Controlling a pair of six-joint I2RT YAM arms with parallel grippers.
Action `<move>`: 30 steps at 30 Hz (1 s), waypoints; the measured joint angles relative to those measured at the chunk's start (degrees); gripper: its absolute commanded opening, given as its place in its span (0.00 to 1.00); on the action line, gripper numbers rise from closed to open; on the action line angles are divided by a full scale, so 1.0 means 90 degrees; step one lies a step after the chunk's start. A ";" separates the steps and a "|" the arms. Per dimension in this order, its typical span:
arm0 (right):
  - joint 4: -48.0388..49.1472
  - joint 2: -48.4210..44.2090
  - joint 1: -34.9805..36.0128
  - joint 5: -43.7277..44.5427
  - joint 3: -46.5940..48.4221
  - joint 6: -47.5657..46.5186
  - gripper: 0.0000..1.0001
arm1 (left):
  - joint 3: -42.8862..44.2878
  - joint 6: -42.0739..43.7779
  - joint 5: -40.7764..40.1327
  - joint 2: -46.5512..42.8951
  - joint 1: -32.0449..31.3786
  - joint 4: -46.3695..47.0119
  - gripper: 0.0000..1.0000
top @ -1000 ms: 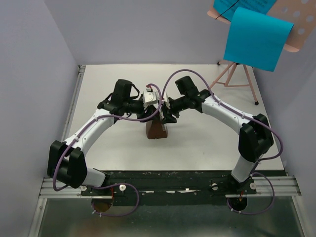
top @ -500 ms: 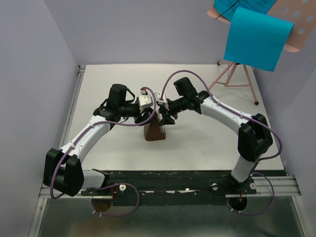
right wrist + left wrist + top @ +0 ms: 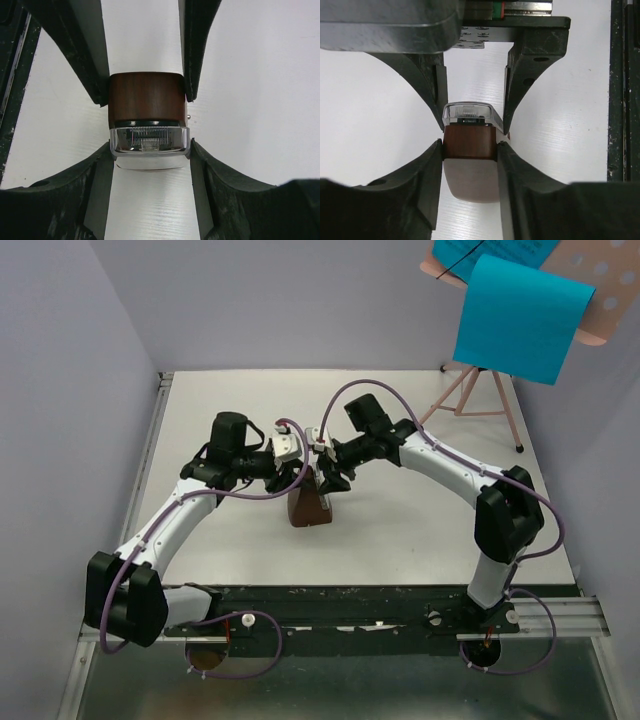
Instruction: Pack up the instrument practice props
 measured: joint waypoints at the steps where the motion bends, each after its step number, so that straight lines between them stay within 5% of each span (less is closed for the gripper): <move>1: -0.0073 0.0029 0.0000 -0.0012 0.0058 -0.0024 0.31 | 0.0005 -0.0010 0.0012 0.0022 0.0015 0.0012 0.37; 14: -0.0845 0.0165 -0.0002 -0.0022 0.0486 -0.0437 0.56 | 0.0333 0.0148 0.0277 0.0296 0.0121 -0.0396 0.33; 30: -0.0998 0.0403 0.0024 -0.0119 0.0809 -0.0262 0.64 | 0.0425 0.0204 0.0328 0.0376 0.0168 -0.0510 0.33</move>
